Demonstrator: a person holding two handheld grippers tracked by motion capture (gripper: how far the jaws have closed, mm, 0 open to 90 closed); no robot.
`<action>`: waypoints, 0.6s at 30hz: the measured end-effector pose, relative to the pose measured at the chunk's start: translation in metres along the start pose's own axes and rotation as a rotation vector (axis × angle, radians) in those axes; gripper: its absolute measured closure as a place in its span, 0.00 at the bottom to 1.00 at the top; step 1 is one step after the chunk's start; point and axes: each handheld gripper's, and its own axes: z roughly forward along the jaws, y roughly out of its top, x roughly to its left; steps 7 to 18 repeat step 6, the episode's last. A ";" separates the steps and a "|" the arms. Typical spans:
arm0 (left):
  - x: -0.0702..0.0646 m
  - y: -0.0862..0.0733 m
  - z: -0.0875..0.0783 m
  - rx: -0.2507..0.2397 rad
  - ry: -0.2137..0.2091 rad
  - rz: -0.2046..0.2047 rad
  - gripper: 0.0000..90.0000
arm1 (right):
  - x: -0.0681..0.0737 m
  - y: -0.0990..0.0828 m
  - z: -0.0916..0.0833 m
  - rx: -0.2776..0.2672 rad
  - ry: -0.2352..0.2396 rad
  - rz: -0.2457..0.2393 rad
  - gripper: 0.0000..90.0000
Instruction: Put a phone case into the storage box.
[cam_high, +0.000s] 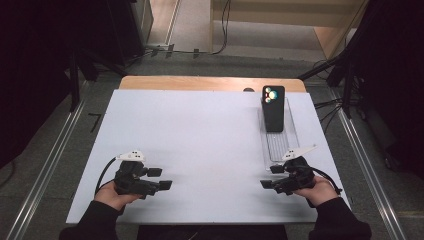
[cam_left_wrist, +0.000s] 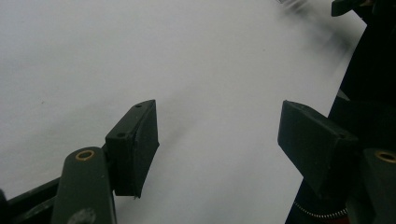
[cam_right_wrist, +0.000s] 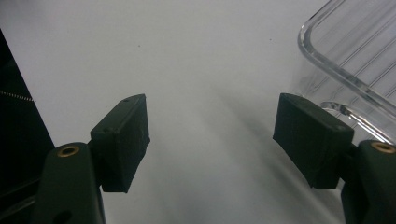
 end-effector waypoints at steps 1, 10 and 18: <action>0.000 0.000 0.000 0.001 0.000 0.001 0.32 | 0.000 0.000 0.000 0.000 0.000 0.001 0.28; 0.000 0.000 0.000 0.000 -0.002 -0.002 0.32 | 0.000 0.000 0.000 0.001 -0.002 -0.003 0.28; 0.000 0.000 0.000 0.000 -0.002 -0.002 0.32 | 0.000 0.000 0.000 0.001 -0.002 -0.003 0.28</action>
